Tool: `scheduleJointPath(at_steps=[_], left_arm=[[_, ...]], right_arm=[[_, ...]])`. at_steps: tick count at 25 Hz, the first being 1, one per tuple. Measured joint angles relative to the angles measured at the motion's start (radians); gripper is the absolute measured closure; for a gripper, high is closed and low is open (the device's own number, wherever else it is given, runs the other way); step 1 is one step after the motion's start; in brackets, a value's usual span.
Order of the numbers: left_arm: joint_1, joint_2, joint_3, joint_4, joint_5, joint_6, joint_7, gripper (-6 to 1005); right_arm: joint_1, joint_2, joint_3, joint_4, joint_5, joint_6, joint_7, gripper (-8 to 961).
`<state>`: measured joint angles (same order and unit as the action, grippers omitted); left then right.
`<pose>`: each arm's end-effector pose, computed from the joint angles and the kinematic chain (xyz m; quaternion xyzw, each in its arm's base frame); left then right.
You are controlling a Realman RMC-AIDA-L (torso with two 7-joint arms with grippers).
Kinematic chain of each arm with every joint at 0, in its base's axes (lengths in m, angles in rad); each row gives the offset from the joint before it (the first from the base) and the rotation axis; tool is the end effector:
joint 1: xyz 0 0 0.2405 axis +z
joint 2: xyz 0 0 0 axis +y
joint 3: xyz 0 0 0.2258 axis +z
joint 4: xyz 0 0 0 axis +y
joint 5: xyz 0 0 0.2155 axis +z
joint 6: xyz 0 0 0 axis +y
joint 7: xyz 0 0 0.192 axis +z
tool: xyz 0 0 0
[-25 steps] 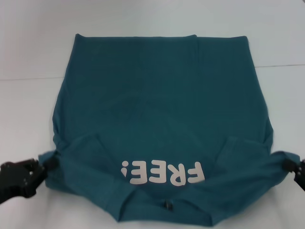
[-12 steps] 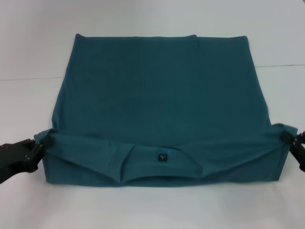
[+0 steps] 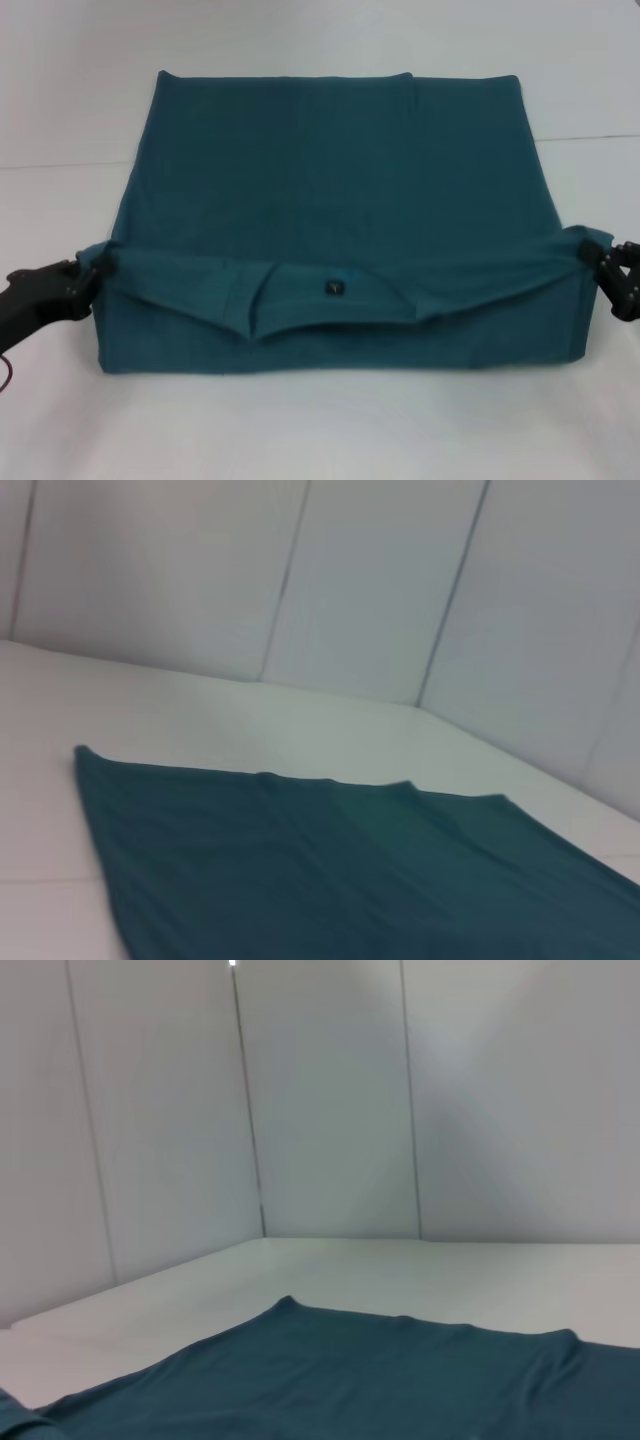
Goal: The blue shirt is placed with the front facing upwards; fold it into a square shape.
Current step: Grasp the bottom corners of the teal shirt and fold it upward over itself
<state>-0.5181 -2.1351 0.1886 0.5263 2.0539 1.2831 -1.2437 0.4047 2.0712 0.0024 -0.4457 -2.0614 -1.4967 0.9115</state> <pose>-0.2976 0.3673 -0.0027 -0.8207 -0.3461 -0.2887 0.3511 0.3221 0.3217 0.0299 -0.8213 0.2474 0.3076 0.4119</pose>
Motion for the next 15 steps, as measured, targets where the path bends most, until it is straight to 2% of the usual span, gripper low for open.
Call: scheduleJointPath(at_steps=[8,15], left_arm=[[-0.044,0.003,0.002,-0.011,-0.047,-0.106,0.001,949],[-0.101,-0.003,0.008,-0.019,-0.048,-0.22,0.001,949]], right_arm=[[0.038,-0.007,-0.007,0.006,0.032,0.095,0.046,906],[0.085,0.0,-0.004,0.008,0.038,0.179,0.037,905]])
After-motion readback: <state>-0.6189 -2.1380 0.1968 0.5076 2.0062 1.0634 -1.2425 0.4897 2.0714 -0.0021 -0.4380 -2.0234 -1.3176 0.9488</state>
